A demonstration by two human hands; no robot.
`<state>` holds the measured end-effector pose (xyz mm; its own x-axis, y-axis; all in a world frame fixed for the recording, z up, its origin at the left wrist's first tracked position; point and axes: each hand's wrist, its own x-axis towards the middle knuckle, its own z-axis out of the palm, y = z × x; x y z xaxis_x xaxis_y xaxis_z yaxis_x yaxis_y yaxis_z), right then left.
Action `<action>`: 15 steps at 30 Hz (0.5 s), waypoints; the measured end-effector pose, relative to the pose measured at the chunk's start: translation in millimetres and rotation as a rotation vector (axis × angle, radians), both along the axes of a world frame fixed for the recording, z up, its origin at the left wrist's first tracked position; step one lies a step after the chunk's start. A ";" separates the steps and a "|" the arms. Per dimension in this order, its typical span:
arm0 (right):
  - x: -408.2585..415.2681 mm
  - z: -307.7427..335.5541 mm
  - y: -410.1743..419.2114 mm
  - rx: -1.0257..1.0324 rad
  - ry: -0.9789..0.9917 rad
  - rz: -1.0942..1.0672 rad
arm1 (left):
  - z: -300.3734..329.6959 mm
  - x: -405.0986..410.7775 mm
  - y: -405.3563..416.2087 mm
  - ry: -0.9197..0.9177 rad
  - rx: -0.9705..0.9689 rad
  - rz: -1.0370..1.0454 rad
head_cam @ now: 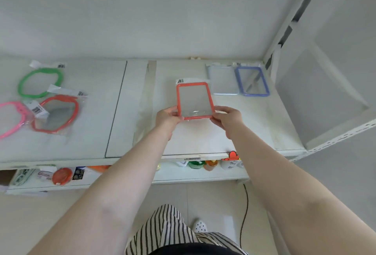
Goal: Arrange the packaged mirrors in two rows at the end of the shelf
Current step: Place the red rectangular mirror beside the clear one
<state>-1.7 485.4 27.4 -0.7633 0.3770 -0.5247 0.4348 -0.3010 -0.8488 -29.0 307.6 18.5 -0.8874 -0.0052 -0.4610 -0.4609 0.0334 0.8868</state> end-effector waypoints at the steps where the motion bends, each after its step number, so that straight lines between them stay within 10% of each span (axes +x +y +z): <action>1: -5.7 -2.1 0.7 0.014 -0.014 0.019 | -2.0 -2.5 1.0 0.000 -0.017 0.023; 15: -107.9 -29.8 13.2 0.216 -0.028 0.125 | -29.8 -94.0 14.8 0.054 -0.111 0.127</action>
<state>-109.6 498.6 -2.5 -0.7971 0.3861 -0.4642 0.4819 -0.0564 -0.8744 -123.0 322.4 -11.3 -0.8997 -0.1672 -0.4033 -0.4197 0.0767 0.9044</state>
